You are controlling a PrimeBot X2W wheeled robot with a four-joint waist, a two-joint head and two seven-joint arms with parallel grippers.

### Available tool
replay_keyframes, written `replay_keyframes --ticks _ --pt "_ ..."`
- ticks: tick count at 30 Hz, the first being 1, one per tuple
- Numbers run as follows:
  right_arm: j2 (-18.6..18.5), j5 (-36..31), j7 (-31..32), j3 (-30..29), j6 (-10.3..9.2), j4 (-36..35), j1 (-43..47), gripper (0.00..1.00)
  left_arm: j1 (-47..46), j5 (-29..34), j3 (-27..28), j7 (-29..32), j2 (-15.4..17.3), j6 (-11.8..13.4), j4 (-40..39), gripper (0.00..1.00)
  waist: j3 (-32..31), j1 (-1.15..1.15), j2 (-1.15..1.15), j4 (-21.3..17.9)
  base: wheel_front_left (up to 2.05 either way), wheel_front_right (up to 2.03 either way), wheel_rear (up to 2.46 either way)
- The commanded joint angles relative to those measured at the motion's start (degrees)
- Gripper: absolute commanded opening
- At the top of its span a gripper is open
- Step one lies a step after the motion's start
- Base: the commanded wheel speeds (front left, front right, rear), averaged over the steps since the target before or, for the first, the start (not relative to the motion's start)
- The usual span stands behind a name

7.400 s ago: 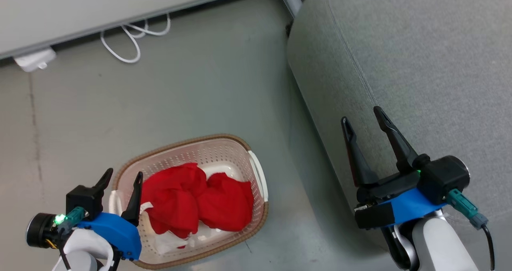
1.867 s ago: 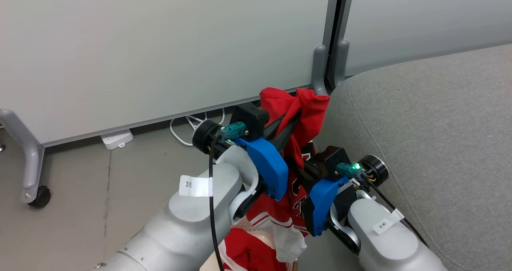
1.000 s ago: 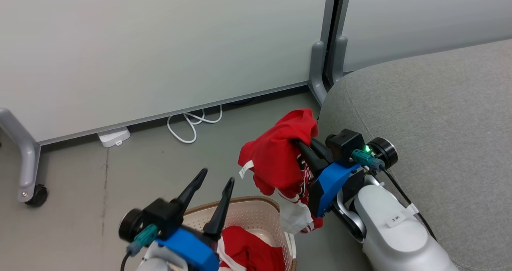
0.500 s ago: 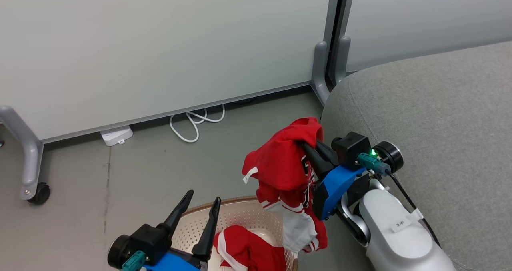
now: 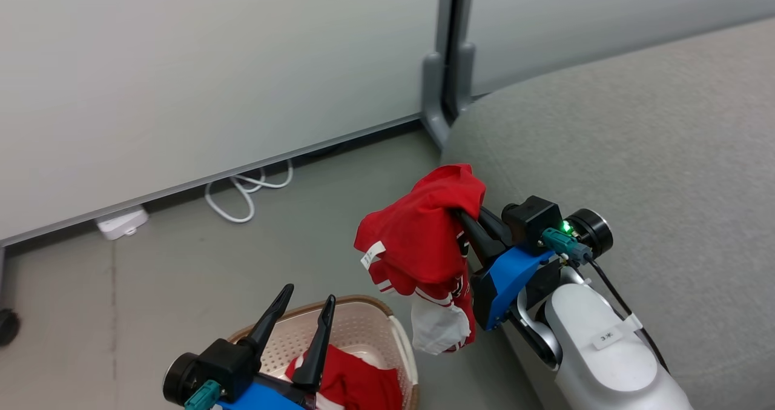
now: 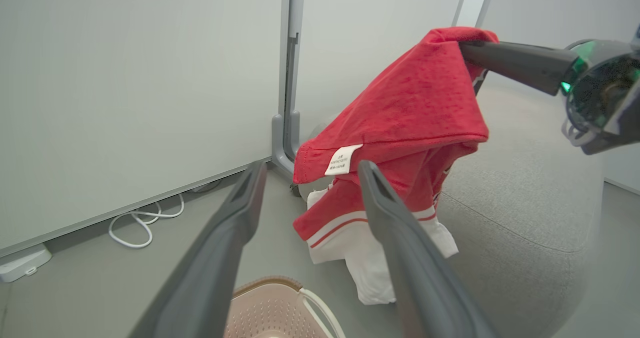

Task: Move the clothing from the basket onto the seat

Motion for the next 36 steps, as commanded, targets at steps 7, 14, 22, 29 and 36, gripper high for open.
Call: replay_keyframes --ticks 7,14,22,29,36 --pt "-0.11 -0.99 0.34 -1.15 0.01 -1.63 0.96 0.0 -0.97 -0.12 -0.34 -0.29 0.64 -0.39 -1.81 1.0 2.41 0.0 0.0 -11.14 0.0 0.0 0.0" --pt "-0.09 -1.9 0.26 -3.69 0.01 -2.71 2.16 0.0 -1.1 0.16 -0.6 -0.29 1.63 -0.38 -2.84 1.0 3.74 0.0 0.0 -18.69 0.0 0.0 0.0" --pt "-0.06 -2.31 -0.06 -5.49 0.01 -4.37 3.38 0.0 -2.57 -0.12 -2.56 -0.29 2.66 -0.39 -3.23 1.0 5.29 0.0 0.0 -20.7 0.0 0.0 0.0" --pt "-0.07 -2.5 0.21 -6.39 0.01 -5.6 4.38 0.0 -3.63 -0.93 -3.23 -0.29 3.39 -0.39 -2.98 1.0 5.93 0.0 0.0 -20.82 0.0 0.0 0.0" --pt "-0.07 -2.03 0.75 -6.33 0.01 -5.85 4.38 0.0 -3.1 -0.71 -2.22 -0.29 3.41 -0.39 -2.98 1.0 5.96 0.0 0.0 -20.63 0.0 0.0 0.0"
